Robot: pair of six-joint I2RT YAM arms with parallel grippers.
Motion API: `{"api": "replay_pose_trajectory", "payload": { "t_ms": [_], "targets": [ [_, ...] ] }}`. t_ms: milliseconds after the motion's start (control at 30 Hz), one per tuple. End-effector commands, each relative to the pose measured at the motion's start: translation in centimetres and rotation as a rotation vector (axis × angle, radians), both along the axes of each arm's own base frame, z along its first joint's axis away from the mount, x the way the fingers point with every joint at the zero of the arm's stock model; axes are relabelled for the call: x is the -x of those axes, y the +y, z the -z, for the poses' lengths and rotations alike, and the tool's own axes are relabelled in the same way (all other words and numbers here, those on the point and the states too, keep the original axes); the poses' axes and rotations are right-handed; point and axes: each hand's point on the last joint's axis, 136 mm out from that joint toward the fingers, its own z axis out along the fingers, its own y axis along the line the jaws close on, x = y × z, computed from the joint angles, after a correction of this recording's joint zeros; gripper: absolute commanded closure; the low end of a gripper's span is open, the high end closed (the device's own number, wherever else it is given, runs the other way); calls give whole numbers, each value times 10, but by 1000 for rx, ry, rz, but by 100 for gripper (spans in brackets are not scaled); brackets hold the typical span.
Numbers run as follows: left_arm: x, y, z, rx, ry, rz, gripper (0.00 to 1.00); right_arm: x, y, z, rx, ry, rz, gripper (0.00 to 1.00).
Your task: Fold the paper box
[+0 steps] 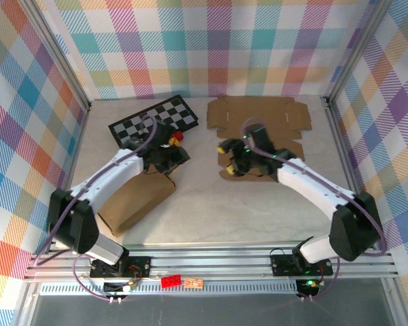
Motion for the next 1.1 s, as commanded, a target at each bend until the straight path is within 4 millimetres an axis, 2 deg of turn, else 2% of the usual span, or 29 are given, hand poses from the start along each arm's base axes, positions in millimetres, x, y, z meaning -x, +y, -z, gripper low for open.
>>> {"api": "replay_pose_trajectory", "payload": {
  "t_ms": [0,67,133,267,367,500,800,933,1067],
  "targets": [
    [-31,-58,-2,151,-67,-72,53,13,-49,5,136,9,-113,33],
    [-44,-87,13,218,-65,-95,53,9,-71,-6,153,-27,-117,33],
    [-54,-108,32,276,-52,-126,53,4,-88,-13,149,-66,-115,33],
    [-68,-131,62,293,-42,-172,53,-12,-115,-7,105,-72,-85,33],
    [-73,-142,77,308,-27,-191,53,-29,-124,3,118,-70,-89,34],
    [-73,-143,98,284,-5,-221,54,-56,-130,26,134,-41,-98,35],
    [-75,-149,117,329,9,-239,59,-112,-135,77,177,51,-102,35],
    [-74,-152,122,343,21,-237,62,-117,-139,107,202,151,-95,35],
    [-71,-148,126,341,27,-249,62,-105,-144,138,253,300,-123,35]
  ]
}}
